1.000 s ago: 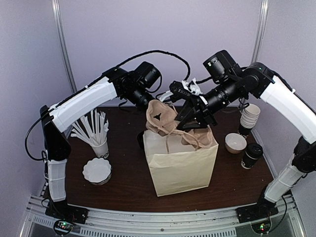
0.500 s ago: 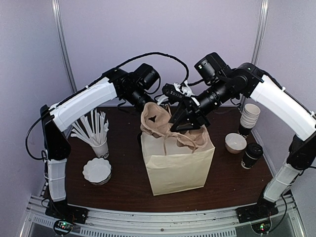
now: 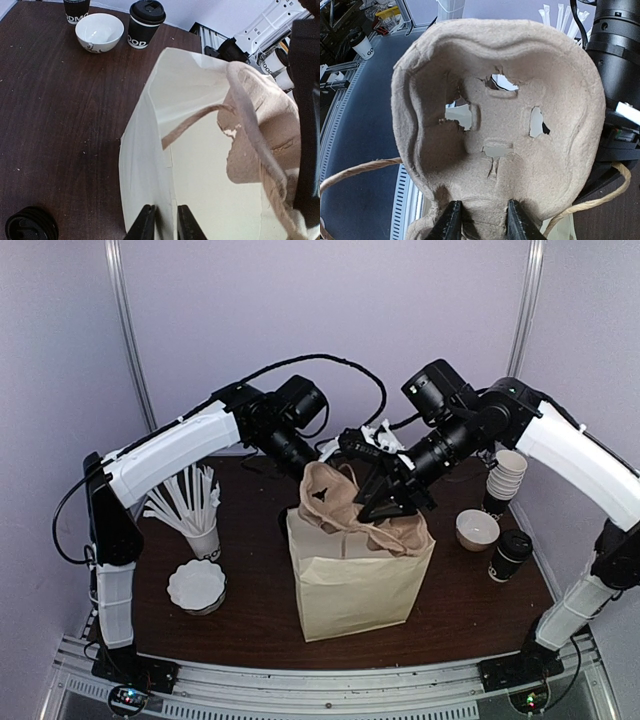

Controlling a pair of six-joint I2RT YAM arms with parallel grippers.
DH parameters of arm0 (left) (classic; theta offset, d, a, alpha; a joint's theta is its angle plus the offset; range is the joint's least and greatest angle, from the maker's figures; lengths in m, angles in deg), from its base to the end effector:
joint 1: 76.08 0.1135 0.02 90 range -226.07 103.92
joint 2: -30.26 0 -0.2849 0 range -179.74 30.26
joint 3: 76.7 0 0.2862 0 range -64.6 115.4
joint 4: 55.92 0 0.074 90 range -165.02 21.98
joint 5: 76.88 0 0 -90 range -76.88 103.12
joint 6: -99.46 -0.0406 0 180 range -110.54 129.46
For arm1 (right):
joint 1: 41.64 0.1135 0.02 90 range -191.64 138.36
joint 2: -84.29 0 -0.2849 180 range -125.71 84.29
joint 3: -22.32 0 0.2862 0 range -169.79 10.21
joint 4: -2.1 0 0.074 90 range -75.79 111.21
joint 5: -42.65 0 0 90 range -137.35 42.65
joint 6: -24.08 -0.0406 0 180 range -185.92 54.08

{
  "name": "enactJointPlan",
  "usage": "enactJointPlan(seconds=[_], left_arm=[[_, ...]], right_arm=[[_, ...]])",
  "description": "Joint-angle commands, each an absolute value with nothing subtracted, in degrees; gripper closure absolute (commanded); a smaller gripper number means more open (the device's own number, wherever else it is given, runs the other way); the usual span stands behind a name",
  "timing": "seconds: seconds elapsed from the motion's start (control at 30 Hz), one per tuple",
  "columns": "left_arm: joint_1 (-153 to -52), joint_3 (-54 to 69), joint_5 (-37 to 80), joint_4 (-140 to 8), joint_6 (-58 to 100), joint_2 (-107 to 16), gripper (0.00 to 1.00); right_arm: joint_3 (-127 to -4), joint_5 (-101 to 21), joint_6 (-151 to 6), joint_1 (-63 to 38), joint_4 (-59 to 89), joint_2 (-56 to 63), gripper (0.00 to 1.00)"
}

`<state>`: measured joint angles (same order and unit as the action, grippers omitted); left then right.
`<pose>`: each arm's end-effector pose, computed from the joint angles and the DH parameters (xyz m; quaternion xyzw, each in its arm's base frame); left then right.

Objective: Pack the takeout coffee

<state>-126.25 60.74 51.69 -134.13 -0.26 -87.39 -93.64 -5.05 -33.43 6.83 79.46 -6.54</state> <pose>0.2860 -0.3824 0.3727 0.5313 0.7422 -0.3870 0.1311 0.2096 0.2778 0.4377 -0.6617 0.5954 0.3800 0.2515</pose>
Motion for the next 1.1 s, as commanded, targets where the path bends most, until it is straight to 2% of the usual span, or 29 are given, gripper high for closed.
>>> enactJointPlan(seconds=[0.0,0.1,0.3,0.5,0.87,1.07], left_arm=[[-126.7,61.1,51.3,-133.2,-1.3,-85.2,0.77],[-126.7,61.8,49.4,-133.1,-1.2,-85.0,0.69],[-126.3,61.4,48.5,-130.3,0.1,-83.6,0.67],[-126.3,60.3,53.5,-127.0,0.2,-80.3,0.62],[-126.3,58.7,48.6,-121.2,3.8,-79.3,0.62],[-126.3,58.5,46.8,-119.3,4.7,-79.9,0.63]], right_arm=[[-92.0,-7.0,-33.4,7.0,79.9,-2.2,0.68],[-91.7,-7.1,-32.7,7.0,80.9,-2.0,0.68],[-91.3,-6.1,-32.0,7.5,82.5,-2.3,0.68],[-91.9,-6.4,-31.9,8.0,82.9,-2.2,0.68],[-93.2,-6.8,-32.2,8.5,82.1,-3.3,0.68],[-98.0,-6.8,-32.1,10.1,83.4,-6.6,0.68]])
